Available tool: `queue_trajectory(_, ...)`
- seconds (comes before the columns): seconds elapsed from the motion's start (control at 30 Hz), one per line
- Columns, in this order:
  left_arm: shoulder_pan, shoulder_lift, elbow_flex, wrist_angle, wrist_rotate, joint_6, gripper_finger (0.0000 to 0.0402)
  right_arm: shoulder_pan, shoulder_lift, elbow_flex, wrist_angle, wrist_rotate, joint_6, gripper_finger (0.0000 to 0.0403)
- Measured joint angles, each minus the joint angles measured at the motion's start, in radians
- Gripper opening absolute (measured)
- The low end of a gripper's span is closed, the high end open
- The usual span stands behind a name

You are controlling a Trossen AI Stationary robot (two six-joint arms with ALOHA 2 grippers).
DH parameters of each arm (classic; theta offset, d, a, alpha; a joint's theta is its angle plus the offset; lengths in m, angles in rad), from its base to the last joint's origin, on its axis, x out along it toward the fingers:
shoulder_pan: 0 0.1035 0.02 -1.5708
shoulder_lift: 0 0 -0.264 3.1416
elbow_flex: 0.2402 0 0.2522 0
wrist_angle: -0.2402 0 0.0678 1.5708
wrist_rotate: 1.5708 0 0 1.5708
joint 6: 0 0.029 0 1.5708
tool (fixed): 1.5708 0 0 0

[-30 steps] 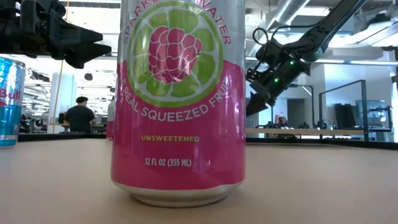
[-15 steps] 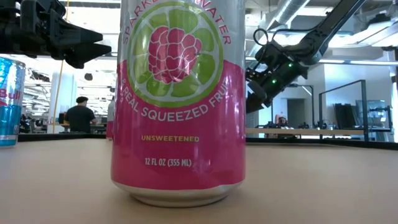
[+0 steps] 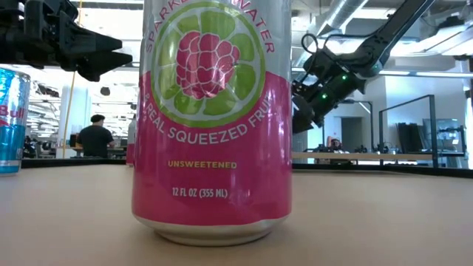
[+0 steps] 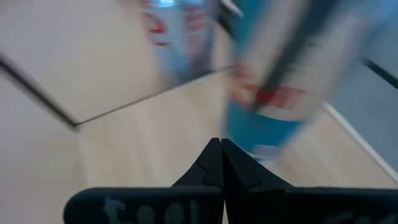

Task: Place canned beverage on shelf
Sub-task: Put the right white and blue soda can on the shelf

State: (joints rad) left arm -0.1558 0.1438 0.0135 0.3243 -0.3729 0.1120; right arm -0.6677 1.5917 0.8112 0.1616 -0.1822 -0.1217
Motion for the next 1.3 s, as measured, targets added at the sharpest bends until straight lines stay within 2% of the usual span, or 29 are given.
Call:
queue_trajectory(0.3,0.000,0.000,0.000,0.000,0.000,0.000,0.0284,0.026,0.000,0.000,0.057,0.095,-0.018,0.0015)
queue_trajectory(1.3,0.000,0.000,0.000,0.000,0.000,0.000,0.0284,-0.003,0.000,0.000,0.136,0.133,0.032,0.0015)
